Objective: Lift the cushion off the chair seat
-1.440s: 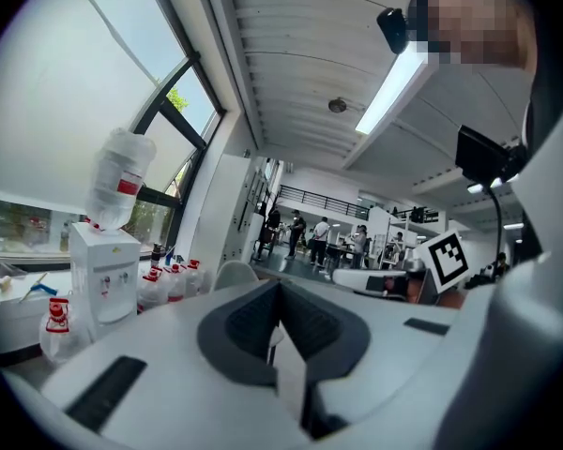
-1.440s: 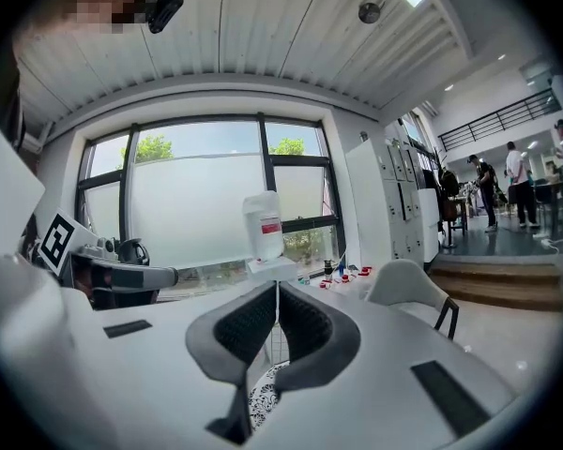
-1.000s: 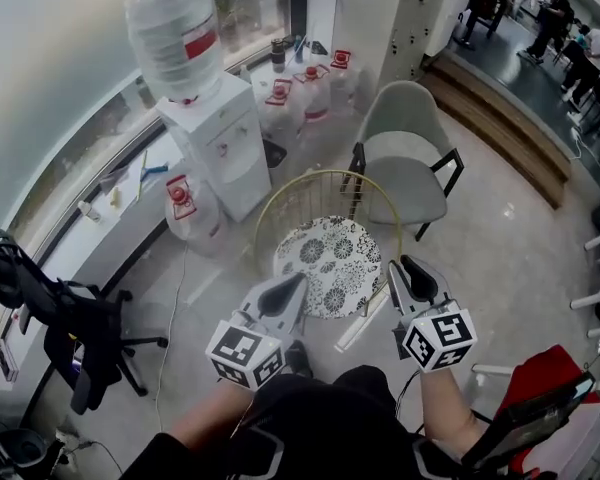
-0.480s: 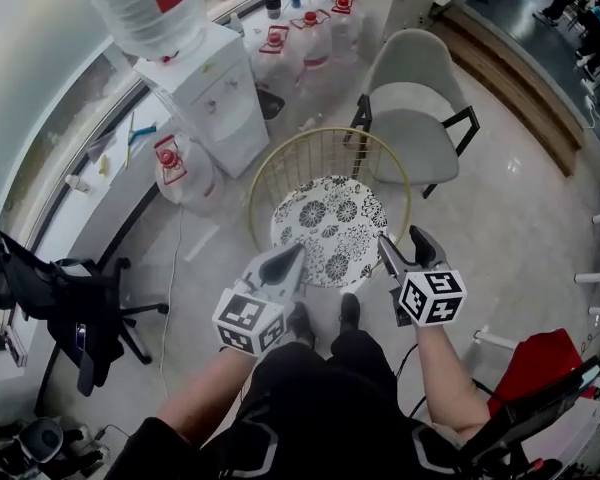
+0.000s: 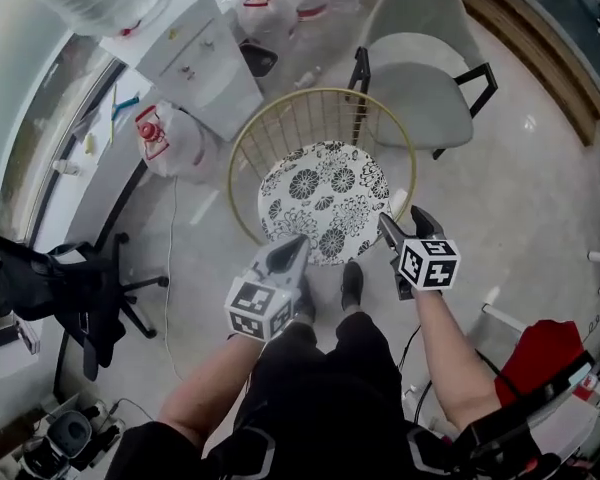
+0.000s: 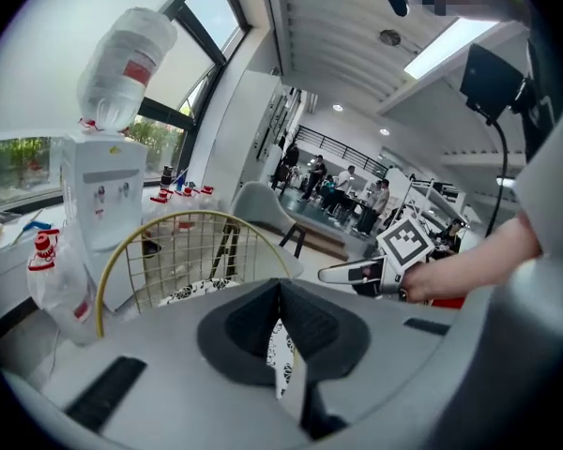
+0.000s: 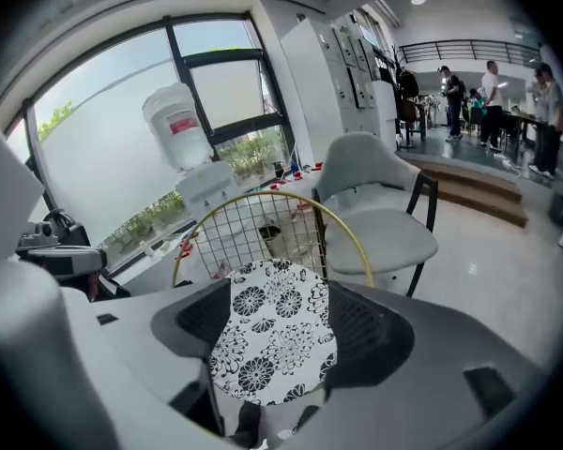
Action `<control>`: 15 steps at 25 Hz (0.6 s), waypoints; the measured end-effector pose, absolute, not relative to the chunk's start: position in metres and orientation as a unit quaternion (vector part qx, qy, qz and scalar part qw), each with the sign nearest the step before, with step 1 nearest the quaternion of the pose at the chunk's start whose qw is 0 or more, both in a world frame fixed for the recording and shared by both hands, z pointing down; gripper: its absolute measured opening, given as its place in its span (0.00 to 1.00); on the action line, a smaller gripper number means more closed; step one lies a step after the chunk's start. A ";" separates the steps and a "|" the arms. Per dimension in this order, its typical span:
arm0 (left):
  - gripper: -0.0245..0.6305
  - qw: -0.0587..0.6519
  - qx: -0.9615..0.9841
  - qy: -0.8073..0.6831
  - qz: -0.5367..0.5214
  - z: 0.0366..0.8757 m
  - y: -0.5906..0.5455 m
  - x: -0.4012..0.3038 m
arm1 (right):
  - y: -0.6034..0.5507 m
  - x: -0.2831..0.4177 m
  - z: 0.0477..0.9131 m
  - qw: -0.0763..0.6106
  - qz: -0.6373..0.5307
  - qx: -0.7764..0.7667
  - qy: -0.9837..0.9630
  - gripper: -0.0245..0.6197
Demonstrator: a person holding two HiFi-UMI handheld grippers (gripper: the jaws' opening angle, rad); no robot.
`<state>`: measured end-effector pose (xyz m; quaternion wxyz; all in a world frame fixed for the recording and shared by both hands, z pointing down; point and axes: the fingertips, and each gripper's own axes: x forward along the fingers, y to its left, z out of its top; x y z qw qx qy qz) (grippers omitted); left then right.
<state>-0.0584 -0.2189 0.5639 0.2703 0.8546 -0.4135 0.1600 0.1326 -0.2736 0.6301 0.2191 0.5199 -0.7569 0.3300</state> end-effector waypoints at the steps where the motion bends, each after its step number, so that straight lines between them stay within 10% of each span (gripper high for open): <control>1: 0.05 0.275 0.853 -0.413 0.162 0.572 -0.221 -0.054 | -0.278 0.138 0.641 0.223 0.335 0.520 -0.753 0.53; 15: 0.05 0.367 0.793 -0.445 0.193 0.692 -0.253 -0.045 | -0.315 0.156 0.764 0.266 0.384 0.491 -0.735 0.54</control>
